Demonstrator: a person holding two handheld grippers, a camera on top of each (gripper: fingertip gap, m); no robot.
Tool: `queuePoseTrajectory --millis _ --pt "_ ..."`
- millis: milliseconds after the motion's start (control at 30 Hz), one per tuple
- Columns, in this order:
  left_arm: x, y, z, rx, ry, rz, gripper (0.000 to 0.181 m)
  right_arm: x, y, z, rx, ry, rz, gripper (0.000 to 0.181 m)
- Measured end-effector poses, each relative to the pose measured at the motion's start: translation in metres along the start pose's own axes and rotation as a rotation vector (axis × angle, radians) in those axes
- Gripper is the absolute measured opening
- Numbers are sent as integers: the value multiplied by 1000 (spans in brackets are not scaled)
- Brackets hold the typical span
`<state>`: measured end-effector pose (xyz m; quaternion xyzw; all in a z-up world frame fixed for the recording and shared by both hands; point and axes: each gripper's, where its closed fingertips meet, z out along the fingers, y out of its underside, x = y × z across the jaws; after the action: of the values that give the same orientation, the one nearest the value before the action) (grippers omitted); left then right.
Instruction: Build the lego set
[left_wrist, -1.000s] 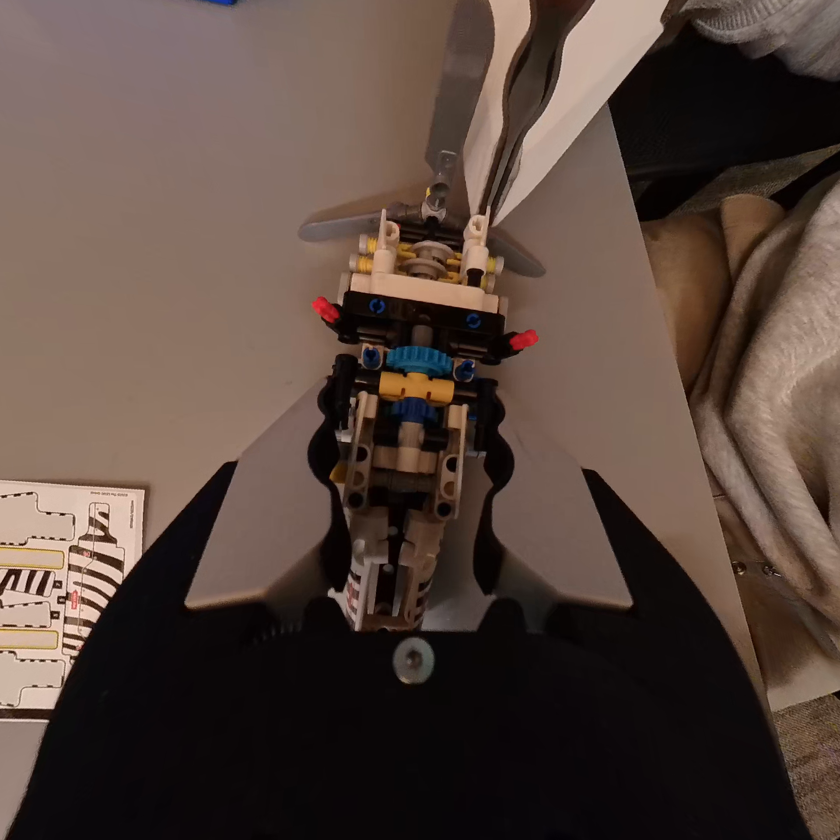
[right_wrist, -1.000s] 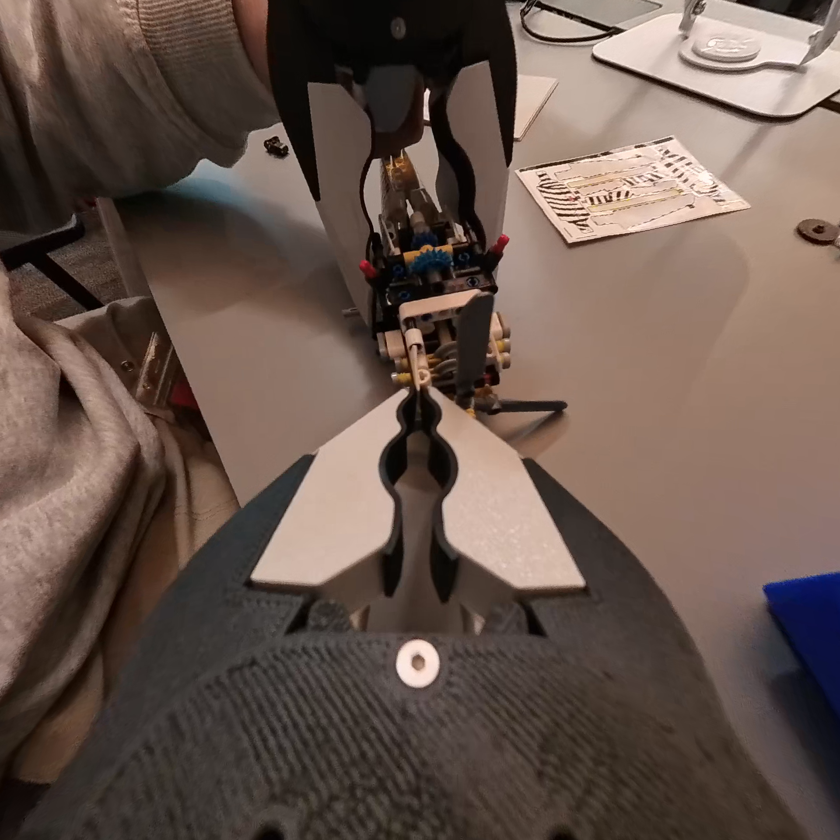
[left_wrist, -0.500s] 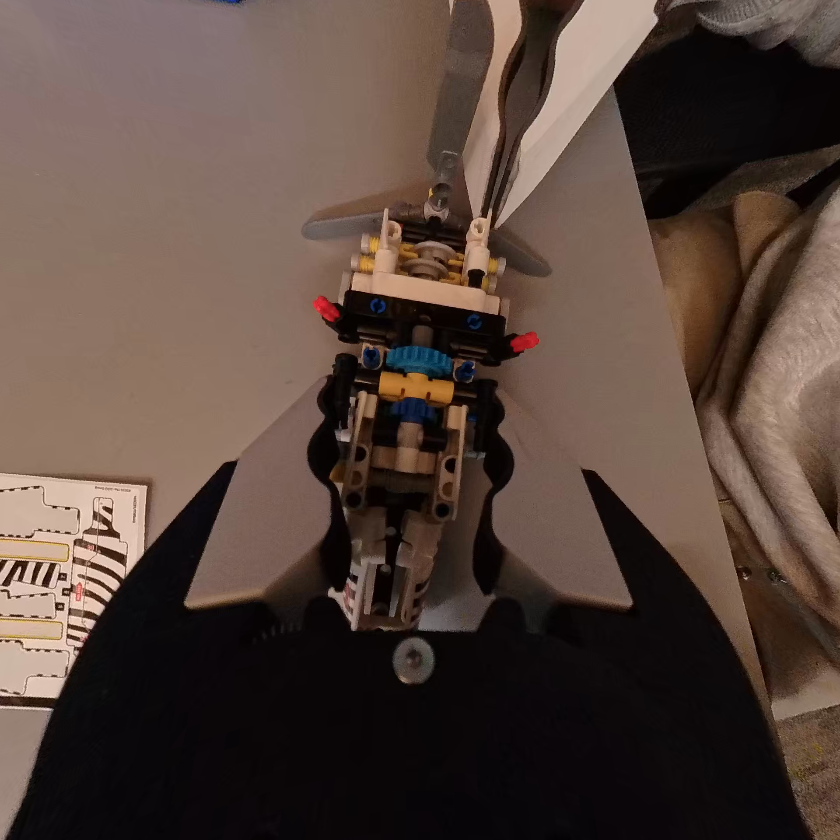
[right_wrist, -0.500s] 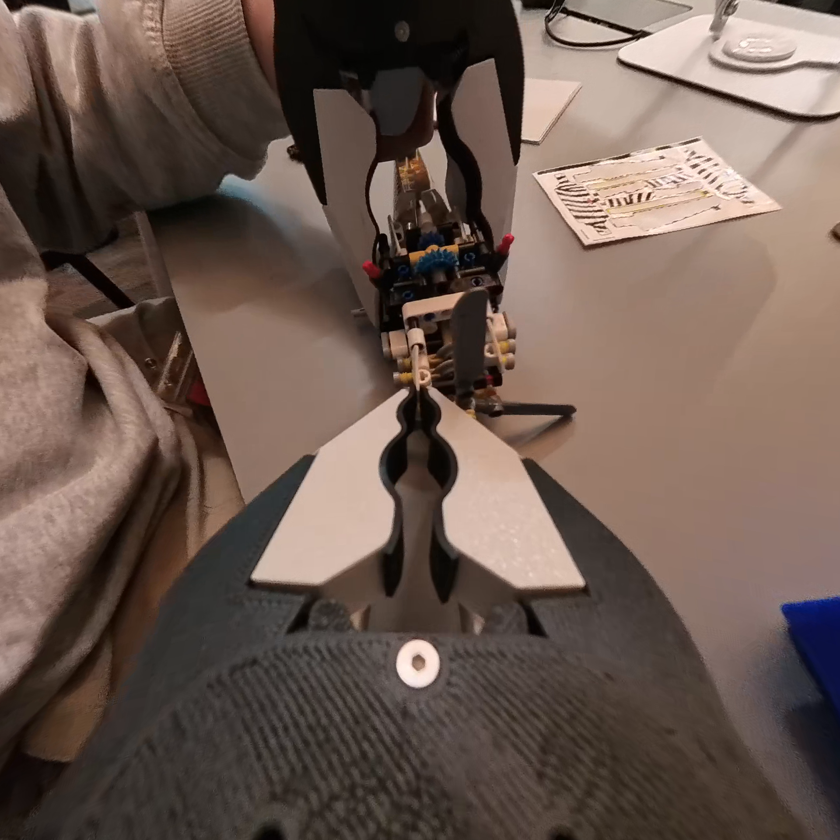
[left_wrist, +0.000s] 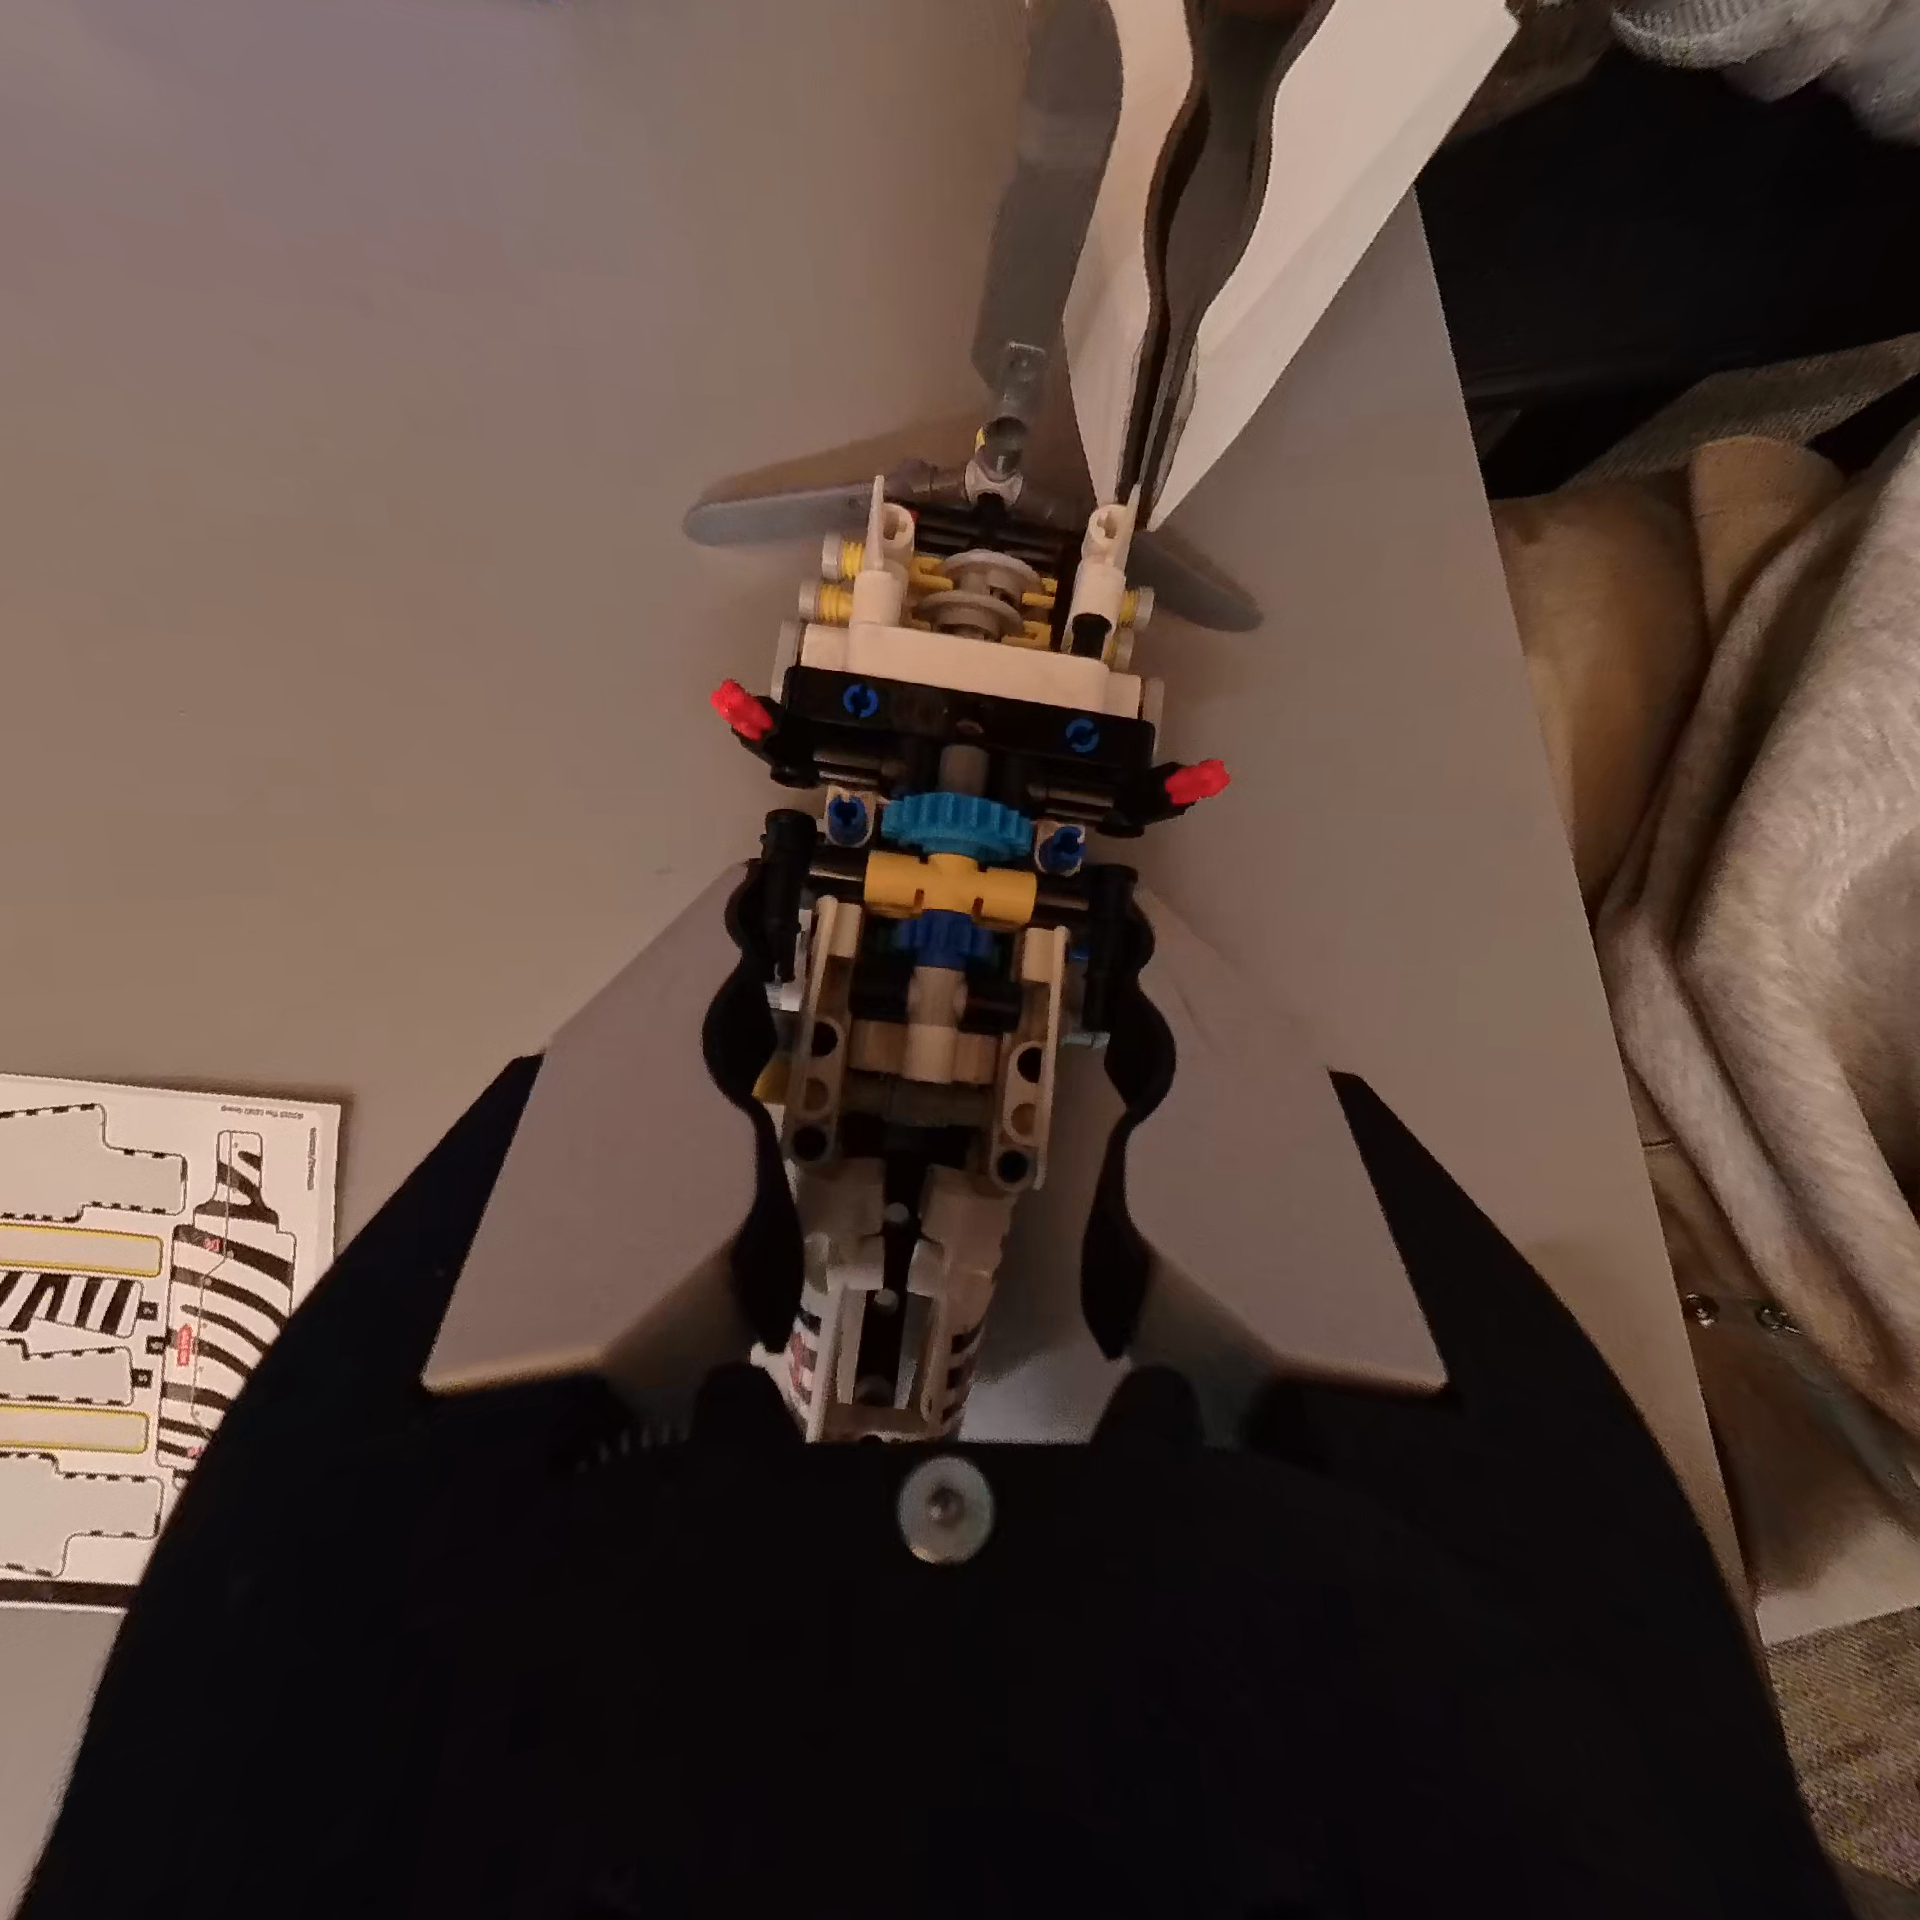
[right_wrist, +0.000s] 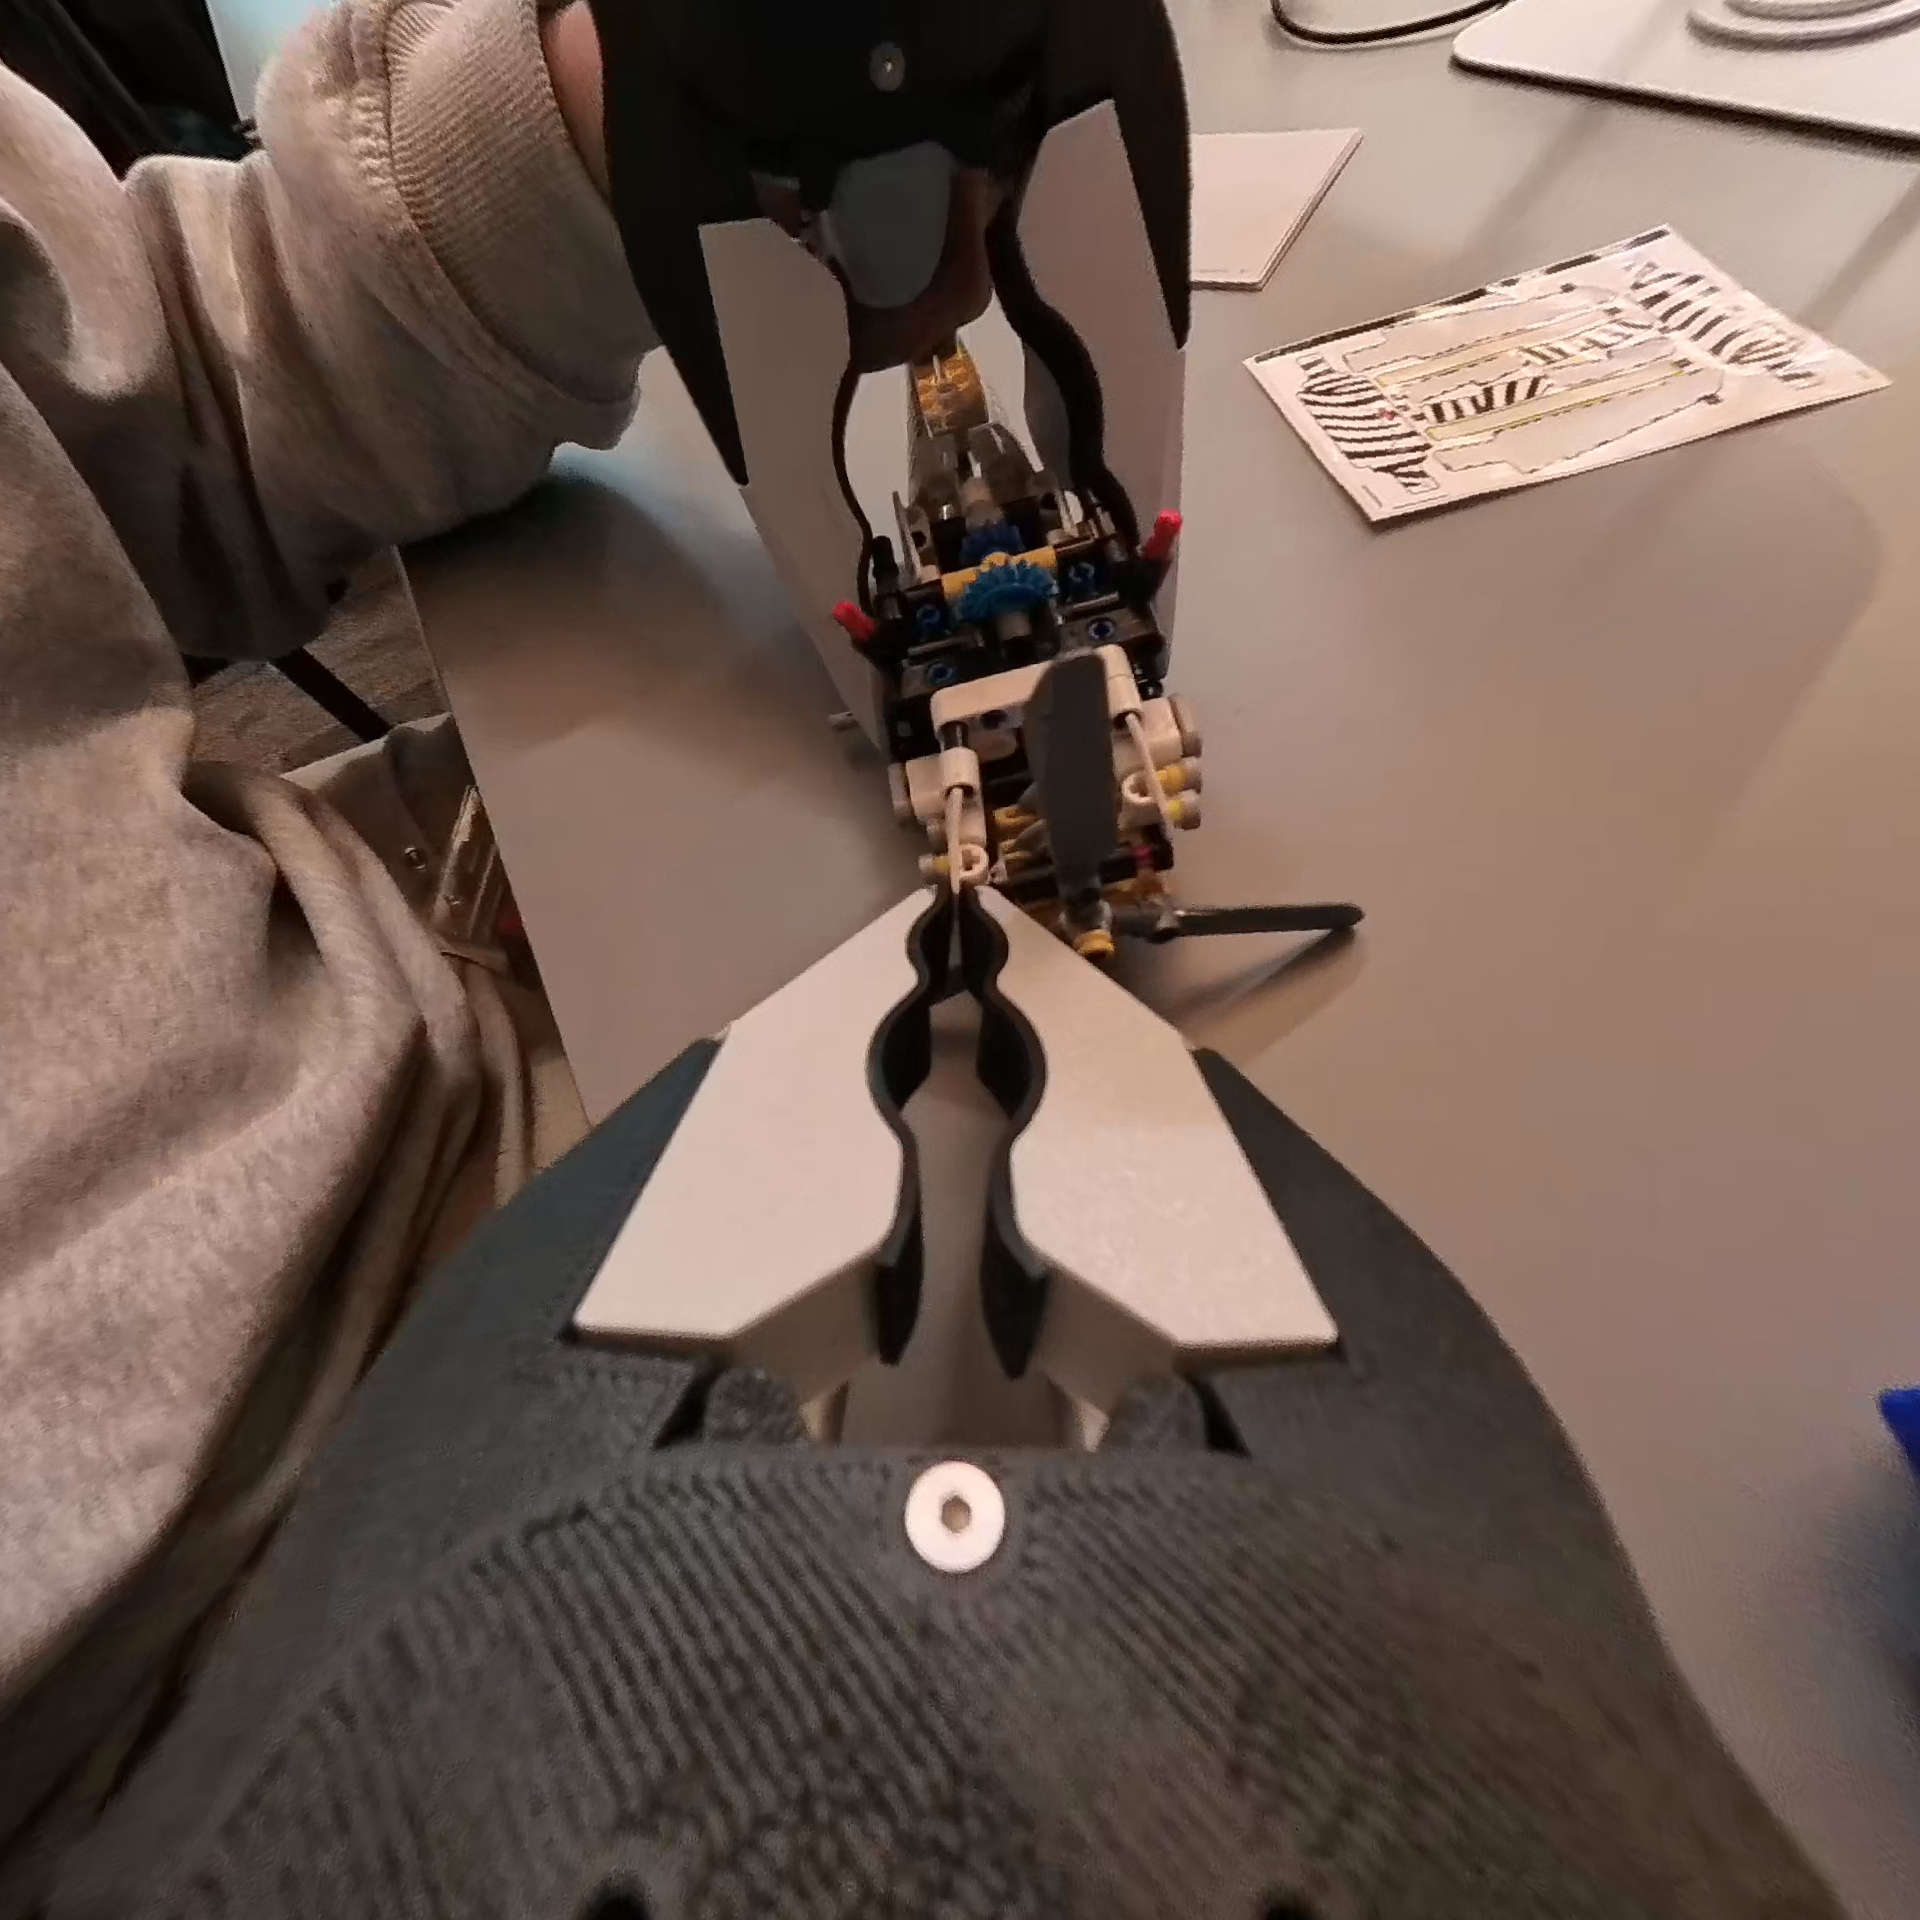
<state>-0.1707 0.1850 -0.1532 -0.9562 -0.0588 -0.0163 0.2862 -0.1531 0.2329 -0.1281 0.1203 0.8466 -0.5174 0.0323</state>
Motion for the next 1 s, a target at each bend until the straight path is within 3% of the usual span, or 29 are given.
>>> queuePoseTrajectory --millis 1000 --pt "-1 1 1 -25 -18 -2 62 7 -2 1 5 125 -77 0"
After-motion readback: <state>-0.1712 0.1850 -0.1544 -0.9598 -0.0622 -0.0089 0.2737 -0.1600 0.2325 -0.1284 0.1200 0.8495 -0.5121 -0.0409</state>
